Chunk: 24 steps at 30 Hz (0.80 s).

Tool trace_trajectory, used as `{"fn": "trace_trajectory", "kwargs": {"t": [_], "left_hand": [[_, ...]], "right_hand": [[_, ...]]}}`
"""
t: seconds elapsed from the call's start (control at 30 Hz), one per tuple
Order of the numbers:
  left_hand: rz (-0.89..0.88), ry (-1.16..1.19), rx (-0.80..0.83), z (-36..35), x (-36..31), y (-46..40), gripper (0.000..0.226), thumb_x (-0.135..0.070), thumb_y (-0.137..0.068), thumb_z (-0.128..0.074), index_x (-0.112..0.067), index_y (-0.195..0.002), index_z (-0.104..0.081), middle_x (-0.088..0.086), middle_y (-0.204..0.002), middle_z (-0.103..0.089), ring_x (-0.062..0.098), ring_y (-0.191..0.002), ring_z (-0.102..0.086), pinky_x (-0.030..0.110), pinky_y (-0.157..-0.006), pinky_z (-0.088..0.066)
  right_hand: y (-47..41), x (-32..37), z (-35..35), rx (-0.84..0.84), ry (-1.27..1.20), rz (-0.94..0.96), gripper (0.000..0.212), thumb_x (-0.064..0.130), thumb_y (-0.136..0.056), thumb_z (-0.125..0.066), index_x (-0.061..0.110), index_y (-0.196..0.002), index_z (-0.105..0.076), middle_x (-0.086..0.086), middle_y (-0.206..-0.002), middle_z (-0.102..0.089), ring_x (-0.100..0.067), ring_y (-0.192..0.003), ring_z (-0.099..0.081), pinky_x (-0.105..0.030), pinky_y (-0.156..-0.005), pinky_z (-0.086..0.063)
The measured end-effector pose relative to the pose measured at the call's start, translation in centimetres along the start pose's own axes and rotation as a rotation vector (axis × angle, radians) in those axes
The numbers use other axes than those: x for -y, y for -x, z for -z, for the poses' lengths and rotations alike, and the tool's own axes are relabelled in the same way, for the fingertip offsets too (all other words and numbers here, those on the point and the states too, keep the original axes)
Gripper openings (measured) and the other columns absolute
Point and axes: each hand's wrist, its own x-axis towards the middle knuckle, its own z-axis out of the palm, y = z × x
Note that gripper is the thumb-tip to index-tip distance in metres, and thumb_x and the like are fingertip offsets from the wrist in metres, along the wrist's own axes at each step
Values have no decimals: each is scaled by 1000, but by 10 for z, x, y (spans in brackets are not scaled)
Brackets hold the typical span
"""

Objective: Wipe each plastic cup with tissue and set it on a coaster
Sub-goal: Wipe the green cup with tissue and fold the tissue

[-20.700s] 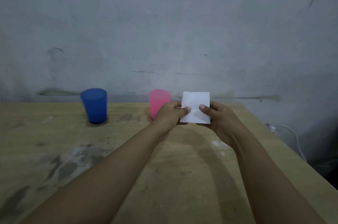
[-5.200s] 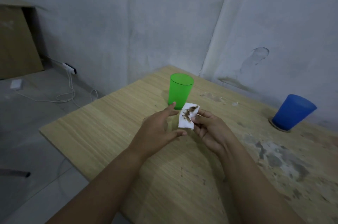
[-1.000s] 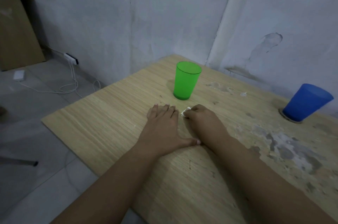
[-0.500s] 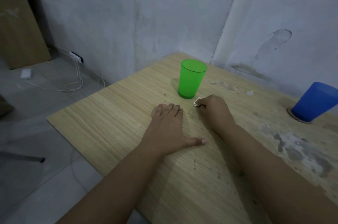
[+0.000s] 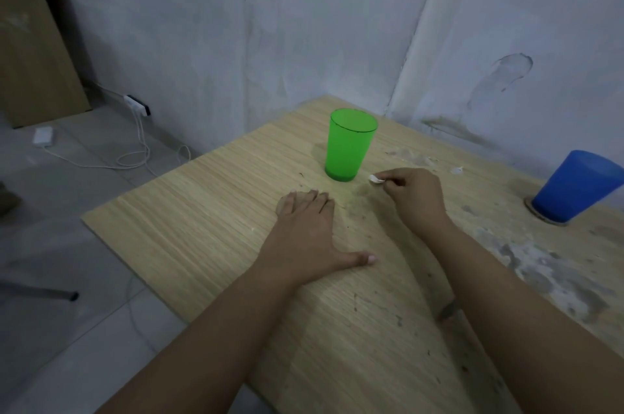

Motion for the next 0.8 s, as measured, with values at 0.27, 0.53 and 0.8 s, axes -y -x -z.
{"fn": "trace_trajectory", "kwargs": {"t": [0.27,0.53,0.8], "left_hand": [[-5,13,-31,-1,0,0,116,-88,-62,-44,-13,-148,-23,4,-156,-23,17,-146,-11,40,-119,-4],[-6,25,-8,-1,1,0,118,-88,-62,-42,-10,-148,-21,3,-157,-20,17,-146,-9,41,-119,-4],[1,28,-1,0,0,1,120,-90,-62,-40,-9,-149,-20,4,-158,-20,17,-146,-9,40,-120,0]], "right_hand": [[20,14,-34,187,186,327,28,7,-75,-54,11,-94,-75,-12,-93,-74,-28,-90,-66,-31,-80,-47],[29,14,6,358,122,334,15,5,-79,-65,13,-82,-77,-4,-84,-76,-5,-73,-65,-8,-68,-44],[11,12,-10,258,337,261,24,7,-85,-55,8,-102,-72,-14,-103,-71,-27,-98,-63,-29,-83,-43]]}}
